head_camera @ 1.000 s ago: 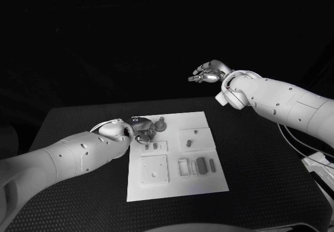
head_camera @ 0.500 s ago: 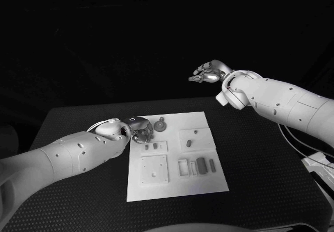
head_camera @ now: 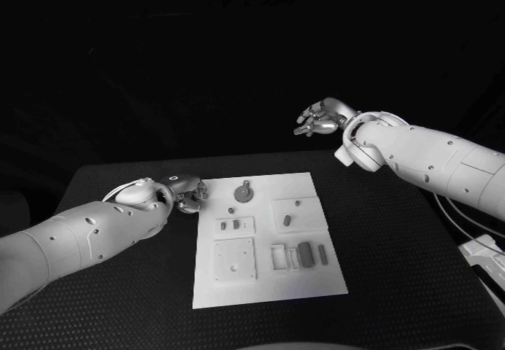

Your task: Assemble the parts on the task board

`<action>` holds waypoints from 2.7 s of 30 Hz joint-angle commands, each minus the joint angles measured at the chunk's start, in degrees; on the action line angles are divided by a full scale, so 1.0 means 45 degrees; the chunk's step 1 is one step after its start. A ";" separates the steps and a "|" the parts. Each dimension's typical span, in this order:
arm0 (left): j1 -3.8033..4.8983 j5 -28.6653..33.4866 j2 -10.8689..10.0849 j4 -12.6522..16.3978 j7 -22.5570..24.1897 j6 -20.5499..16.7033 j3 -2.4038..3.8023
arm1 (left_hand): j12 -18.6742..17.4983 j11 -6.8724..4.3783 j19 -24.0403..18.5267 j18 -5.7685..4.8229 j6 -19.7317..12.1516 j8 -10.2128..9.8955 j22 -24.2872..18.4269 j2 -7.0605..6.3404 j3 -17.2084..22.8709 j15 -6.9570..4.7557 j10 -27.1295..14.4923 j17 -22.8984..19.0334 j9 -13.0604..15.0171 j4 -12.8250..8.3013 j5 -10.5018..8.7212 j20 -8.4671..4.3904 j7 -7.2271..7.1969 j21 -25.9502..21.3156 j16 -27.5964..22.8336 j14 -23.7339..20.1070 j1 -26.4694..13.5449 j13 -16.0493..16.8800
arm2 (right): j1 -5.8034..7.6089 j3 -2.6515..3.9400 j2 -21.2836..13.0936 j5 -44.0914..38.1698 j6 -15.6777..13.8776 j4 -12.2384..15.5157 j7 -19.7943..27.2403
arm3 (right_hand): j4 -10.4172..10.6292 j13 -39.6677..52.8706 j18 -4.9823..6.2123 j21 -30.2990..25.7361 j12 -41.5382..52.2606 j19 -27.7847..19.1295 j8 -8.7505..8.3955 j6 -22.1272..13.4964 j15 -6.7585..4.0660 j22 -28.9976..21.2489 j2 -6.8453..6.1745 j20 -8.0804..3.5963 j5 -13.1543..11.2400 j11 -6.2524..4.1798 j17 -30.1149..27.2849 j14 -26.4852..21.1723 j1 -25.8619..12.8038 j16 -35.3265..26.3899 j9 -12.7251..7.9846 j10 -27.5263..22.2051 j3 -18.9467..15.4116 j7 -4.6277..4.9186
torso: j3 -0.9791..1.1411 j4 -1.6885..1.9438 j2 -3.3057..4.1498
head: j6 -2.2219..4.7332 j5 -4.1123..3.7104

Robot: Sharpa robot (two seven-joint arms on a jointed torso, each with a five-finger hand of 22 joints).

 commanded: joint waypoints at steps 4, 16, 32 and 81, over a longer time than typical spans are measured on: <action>0.0121 0.3135 -0.0793 0.0707 0.0323 -0.1336 0.0427 | -0.0029 0.0125 -0.1128 0.0966 0.0137 0.0216 -0.0278 -0.0181 0.0110 0.0154 -0.0156 -0.0642 0.0068 0.0383 -0.0011 0.0255 0.0066 -0.1098 -0.1297 -0.0903 -0.0305 0.0147 | -0.0181 -0.0346 -0.0545 -0.3010 0.0745 0.0828 -0.0053 | 0.0063 0.0069 0.0616 0.0210 -0.0168 0.1535 0.0284 0.0734 -0.0617 -0.0141 -0.0063 -0.0008 0.0079 -0.0280 0.0503 0.1396 0.0719 0.0609 0.0095 0.1037 0.0563 -0.0073 | -0.0014 0.0028 -0.0068 | 0.0185 0.0079; 0.0273 0.9103 -0.2357 0.2640 0.1507 0.0203 0.0794 | -0.0047 0.0606 -0.3704 0.0235 -0.0552 0.0290 -0.2982 -0.0326 -0.0614 0.1454 -0.2371 -0.2298 0.0195 0.0575 -0.0004 0.1424 -0.0047 -0.4847 -0.5936 -0.2943 -0.1852 -0.0489 | -0.0845 -0.1075 -0.1695 -0.6611 0.1371 0.2805 -0.1304 | 0.0076 0.0141 0.0667 0.0435 -0.0776 0.2913 0.0243 0.1267 -0.1147 -0.0029 -0.0244 -0.0393 0.0039 -0.0468 0.1308 0.2351 0.0483 0.1316 0.0071 0.1832 0.1199 -0.0258 | -0.0156 0.0069 -0.0313 | 0.0386 -0.0086; 0.0268 1.1089 -0.2332 0.3319 0.1791 0.0129 0.0791 | 0.0239 0.0536 -0.2991 0.0272 -0.0189 0.0604 -0.3504 0.0413 -0.0823 0.1352 -0.0785 -0.1861 0.0224 0.0148 0.0009 0.1341 0.0335 -0.5278 -0.6758 -0.2181 -0.1750 -0.0521 | -0.1646 -0.1588 -0.1430 -0.7861 0.0273 0.3251 -0.1461 | 0.0101 -0.0318 0.0667 0.0776 -0.2055 0.4151 -0.0138 0.1090 -0.1297 0.0311 -0.0317 -0.0849 0.0031 -0.0284 0.1915 0.3302 0.0433 0.2048 -0.0370 0.1500 0.1347 -0.0125 | -0.0326 -0.0003 -0.0457 | 0.0248 -0.0077; 0.0261 1.1642 -0.2278 0.3290 0.1695 0.0599 0.0789 | -0.0035 0.0634 -0.3001 0.0245 -0.0273 0.0585 -0.3644 0.0495 -0.0942 0.1419 -0.0874 -0.1466 0.0124 0.0128 0.0011 0.1396 0.0538 -0.5567 -0.7201 -0.2219 -0.1875 -0.0685 | -0.2636 -0.1914 -0.0109 -0.8485 -0.0195 0.1478 -0.1538 | -0.0079 -0.0564 0.0667 0.0362 -0.2644 0.4097 0.0153 0.1694 -0.1295 0.0619 0.0300 -0.0818 0.0031 -0.0296 0.2126 0.3010 0.0751 0.2153 -0.0583 0.2013 0.1415 -0.0356 | -0.0276 0.0098 -0.0413 | -0.0075 0.0132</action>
